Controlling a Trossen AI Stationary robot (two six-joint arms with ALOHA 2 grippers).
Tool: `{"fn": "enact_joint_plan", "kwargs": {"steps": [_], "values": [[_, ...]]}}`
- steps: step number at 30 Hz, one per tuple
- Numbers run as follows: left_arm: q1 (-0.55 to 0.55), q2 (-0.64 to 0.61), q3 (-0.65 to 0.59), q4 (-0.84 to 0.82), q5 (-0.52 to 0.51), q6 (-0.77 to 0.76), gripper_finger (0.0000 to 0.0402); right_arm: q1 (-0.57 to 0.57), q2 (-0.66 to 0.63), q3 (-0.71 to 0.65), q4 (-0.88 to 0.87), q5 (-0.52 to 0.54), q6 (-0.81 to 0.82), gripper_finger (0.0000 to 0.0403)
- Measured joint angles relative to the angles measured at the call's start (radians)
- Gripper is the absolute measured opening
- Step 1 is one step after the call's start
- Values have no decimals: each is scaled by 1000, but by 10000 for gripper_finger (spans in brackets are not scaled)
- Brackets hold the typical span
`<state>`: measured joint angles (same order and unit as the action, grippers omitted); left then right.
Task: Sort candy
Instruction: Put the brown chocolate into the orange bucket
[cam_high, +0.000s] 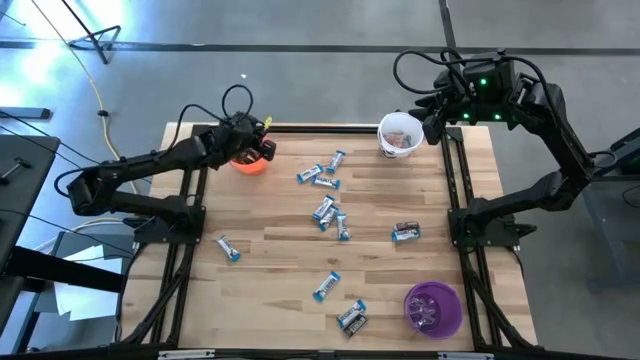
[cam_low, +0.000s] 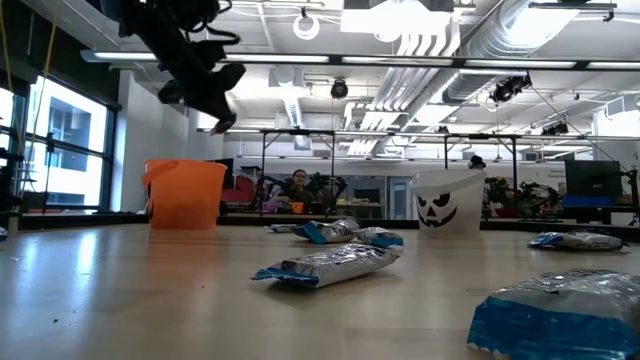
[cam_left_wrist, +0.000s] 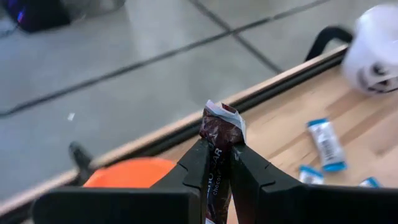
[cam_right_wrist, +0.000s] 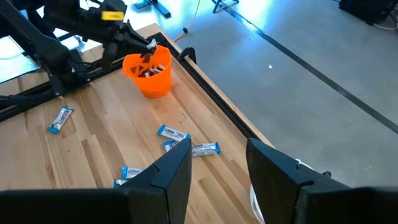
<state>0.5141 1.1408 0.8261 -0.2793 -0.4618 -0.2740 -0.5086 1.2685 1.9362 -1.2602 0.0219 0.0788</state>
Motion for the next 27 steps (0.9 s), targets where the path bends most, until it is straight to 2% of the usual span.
{"fn": "enact_joint_plan", "kwargs": {"steps": [12, 16, 22, 27], "values": [[97, -10, 0, -262, -23, -10, 33, 0, 0, 0, 0, 0, 0, 149], [122, -10, 0, -302, -21, -12, 36, 0, 0, 0, 0, 0, 0, 149], [167, -10, 0, -298, 10, -28, 82, 0, 0, 0, 0, 0, 0, 149], [194, -10, 0, -294, 66, 41, 116, 0, 0, 0, 0, 0, 0, 149]]}}
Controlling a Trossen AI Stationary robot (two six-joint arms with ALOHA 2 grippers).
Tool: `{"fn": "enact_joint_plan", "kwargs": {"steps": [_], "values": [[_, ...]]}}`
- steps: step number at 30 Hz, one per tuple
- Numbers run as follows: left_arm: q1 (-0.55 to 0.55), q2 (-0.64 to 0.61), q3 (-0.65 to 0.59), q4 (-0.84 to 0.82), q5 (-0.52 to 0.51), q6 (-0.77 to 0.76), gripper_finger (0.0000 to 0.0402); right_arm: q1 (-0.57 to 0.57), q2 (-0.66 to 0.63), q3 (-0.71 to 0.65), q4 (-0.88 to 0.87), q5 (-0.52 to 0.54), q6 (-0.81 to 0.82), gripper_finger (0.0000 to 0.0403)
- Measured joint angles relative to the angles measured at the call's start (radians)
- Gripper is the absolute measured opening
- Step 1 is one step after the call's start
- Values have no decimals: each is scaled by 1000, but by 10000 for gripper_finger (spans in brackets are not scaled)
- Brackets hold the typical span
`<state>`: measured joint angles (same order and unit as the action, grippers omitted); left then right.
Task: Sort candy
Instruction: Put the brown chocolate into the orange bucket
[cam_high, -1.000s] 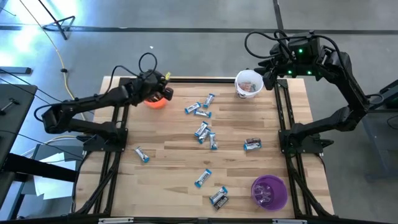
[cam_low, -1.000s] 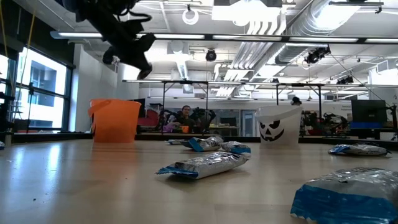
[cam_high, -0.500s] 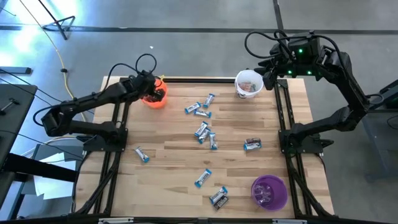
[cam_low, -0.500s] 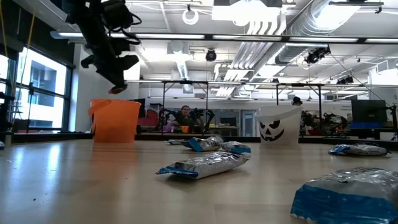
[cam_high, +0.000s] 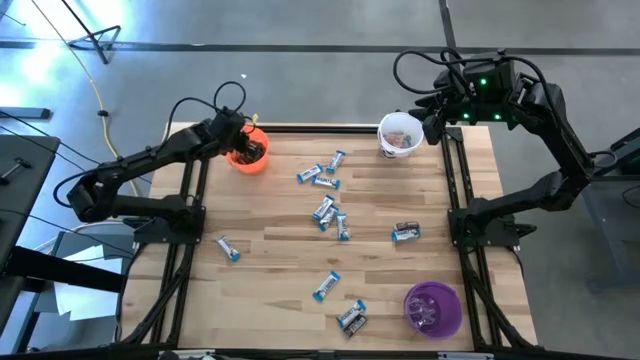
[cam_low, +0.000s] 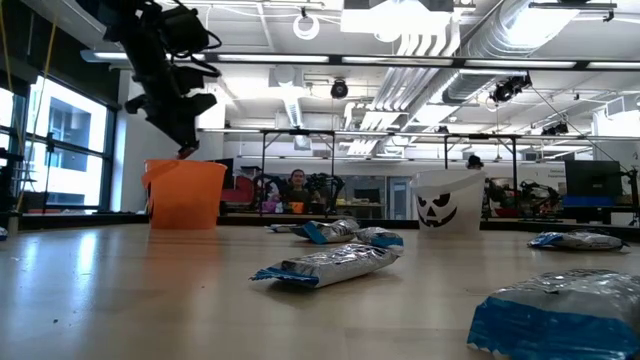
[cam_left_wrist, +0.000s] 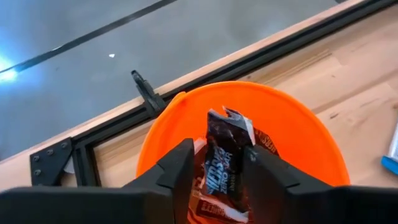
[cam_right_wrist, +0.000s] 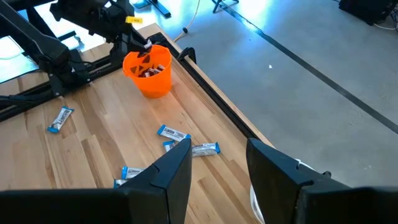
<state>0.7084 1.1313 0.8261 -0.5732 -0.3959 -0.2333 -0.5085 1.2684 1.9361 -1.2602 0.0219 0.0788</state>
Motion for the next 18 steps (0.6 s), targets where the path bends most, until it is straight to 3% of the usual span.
{"fn": "enact_joint_plan", "kwargs": {"steps": [13, 18], "values": [[10, 0, 0, -17, 38, 7, 122, 0, 0, 0, 0, 0, 0, 149], [8, -20, 0, 11, 228, 54, 122, 0, 0, 0, 0, 0, 0, 149]]}}
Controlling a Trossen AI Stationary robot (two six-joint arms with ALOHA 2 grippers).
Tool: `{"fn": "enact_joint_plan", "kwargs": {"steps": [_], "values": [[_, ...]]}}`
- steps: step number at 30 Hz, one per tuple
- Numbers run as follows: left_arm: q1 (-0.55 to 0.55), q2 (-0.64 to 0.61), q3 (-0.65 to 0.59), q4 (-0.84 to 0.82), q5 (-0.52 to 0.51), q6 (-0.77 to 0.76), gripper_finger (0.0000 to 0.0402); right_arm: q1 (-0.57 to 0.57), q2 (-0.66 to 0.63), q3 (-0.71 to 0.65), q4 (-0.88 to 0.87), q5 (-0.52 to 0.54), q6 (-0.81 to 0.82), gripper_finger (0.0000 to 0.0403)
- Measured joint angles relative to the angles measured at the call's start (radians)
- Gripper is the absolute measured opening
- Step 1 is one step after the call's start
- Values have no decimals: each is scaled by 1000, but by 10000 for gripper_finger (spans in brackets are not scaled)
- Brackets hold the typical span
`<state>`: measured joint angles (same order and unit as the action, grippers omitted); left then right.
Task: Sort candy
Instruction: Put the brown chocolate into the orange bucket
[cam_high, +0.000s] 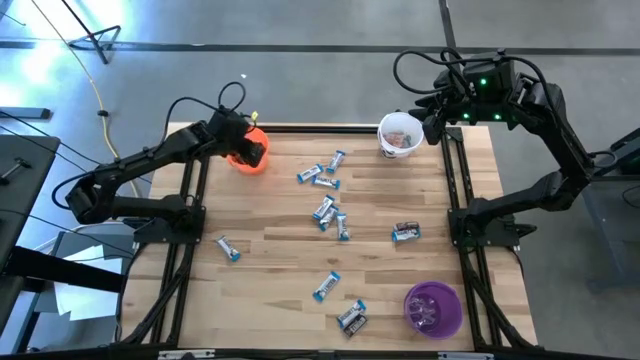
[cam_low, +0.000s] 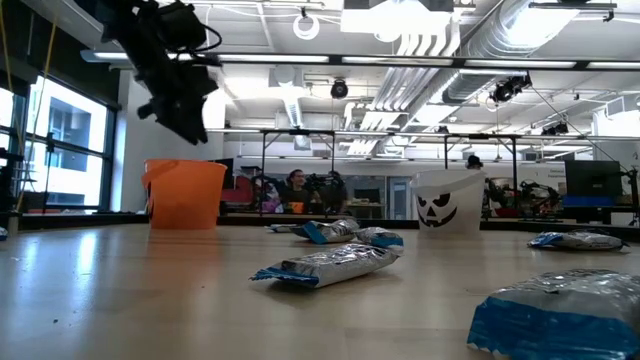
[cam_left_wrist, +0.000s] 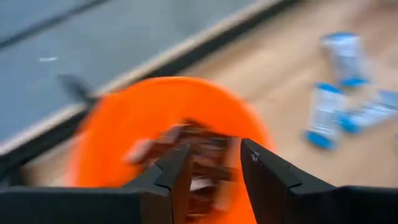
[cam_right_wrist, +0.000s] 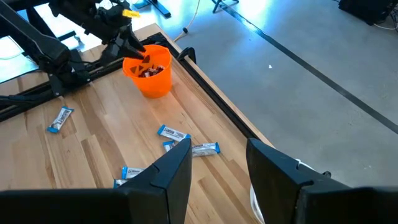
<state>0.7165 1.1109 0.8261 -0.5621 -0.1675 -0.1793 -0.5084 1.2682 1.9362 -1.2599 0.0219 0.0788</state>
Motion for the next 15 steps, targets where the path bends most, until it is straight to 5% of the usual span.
{"fn": "enact_joint_plan", "kwargs": {"steps": [8, 15], "values": [[-13, 16, 0, 55, 477, -4, 122, 0, 0, 0, 0, 0, 0, 149], [-160, 99, 0, 157, 555, -117, 122, 0, 0, 0, 0, 0, 0, 149]]}}
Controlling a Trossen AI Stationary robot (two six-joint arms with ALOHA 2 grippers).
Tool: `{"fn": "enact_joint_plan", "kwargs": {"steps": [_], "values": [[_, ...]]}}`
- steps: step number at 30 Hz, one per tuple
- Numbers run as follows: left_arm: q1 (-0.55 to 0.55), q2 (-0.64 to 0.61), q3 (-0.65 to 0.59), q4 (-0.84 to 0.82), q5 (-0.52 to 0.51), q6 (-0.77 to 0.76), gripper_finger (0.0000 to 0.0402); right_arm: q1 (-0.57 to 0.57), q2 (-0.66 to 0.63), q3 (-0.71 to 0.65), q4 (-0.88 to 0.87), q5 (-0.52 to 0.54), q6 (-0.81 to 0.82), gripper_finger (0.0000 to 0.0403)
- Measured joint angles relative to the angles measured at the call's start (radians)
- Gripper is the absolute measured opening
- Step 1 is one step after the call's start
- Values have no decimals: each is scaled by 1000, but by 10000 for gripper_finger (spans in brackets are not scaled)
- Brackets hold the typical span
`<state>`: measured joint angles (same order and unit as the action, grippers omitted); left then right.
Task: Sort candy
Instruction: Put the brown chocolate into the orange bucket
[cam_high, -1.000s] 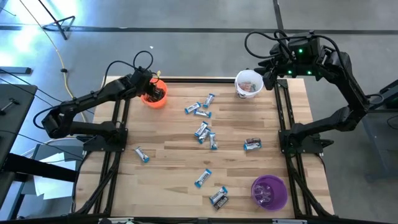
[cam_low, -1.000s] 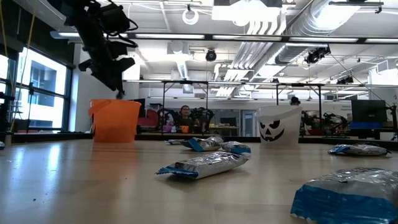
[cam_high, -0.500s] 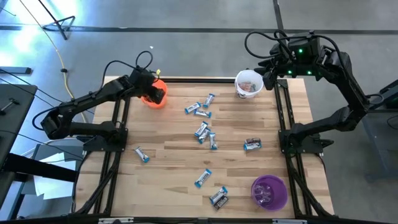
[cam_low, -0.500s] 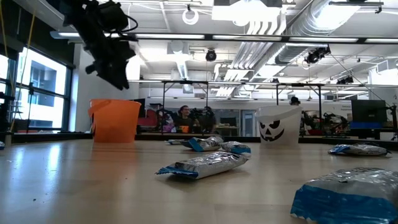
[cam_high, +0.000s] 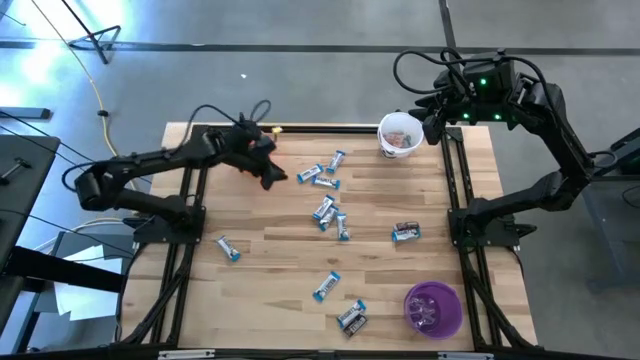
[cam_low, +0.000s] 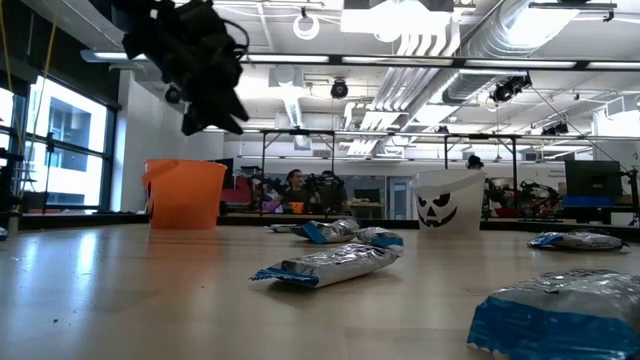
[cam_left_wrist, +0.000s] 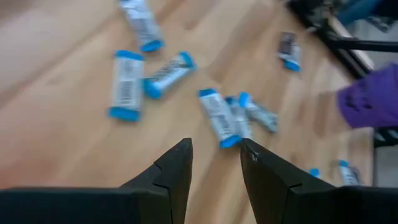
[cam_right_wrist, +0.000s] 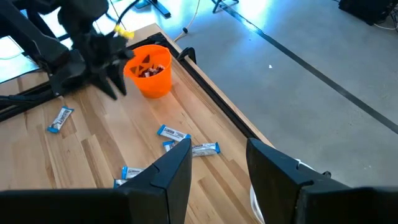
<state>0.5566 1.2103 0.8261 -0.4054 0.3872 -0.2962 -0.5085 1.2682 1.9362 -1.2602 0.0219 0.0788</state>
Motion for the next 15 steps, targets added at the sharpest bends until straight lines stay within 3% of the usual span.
{"fn": "enact_joint_plan", "kwargs": {"steps": [8, 15], "values": [[-215, 83, 0, 152, -96, -94, 122, 0, 0, 0, 0, 0, 0, 149], [-352, 135, 0, 173, -101, -141, 122, 0, 0, 0, 0, 0, 0, 149]]}}
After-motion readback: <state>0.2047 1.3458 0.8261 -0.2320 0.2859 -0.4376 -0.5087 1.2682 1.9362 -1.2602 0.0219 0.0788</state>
